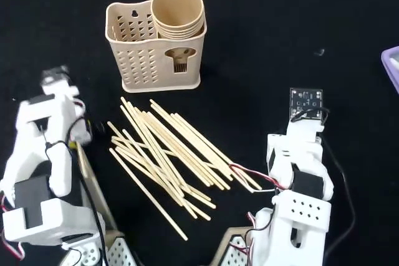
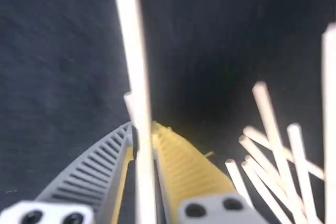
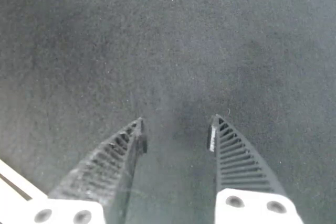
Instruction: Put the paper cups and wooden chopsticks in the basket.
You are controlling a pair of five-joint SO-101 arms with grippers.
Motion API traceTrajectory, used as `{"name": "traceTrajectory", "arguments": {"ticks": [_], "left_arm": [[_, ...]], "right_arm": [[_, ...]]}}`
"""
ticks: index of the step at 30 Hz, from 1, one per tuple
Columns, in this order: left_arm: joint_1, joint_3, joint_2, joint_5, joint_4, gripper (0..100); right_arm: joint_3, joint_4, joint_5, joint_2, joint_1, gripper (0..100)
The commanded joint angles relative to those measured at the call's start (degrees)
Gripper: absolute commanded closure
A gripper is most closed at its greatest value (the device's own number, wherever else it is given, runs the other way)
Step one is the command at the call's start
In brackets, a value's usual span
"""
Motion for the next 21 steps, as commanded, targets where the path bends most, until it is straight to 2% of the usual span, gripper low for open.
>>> {"name": "traceTrajectory", "arguments": {"ticks": [1,4,9,21], "left_arm": [[-0.2,-11.8,-1.1,2.5,4.5,97],[-0.7,-15.9,-0.4,5.2,2.1,97],[-0.3,-13.4,-0.4,5.9,-6.4,97],[-0.7,-3.3,-0.4,-7.1,-7.2,96]], "right_arm": [[-0.9,-1.0,0.0,-0.7,-0.4,80.2],[-0.9,-1.1,0.0,-0.7,-0.4,80.2],[-0.9,-0.9,0.0,-0.7,-0.4,80.2],[-1.0,-0.9,0.0,-0.7,-0.4,80.2]]}}
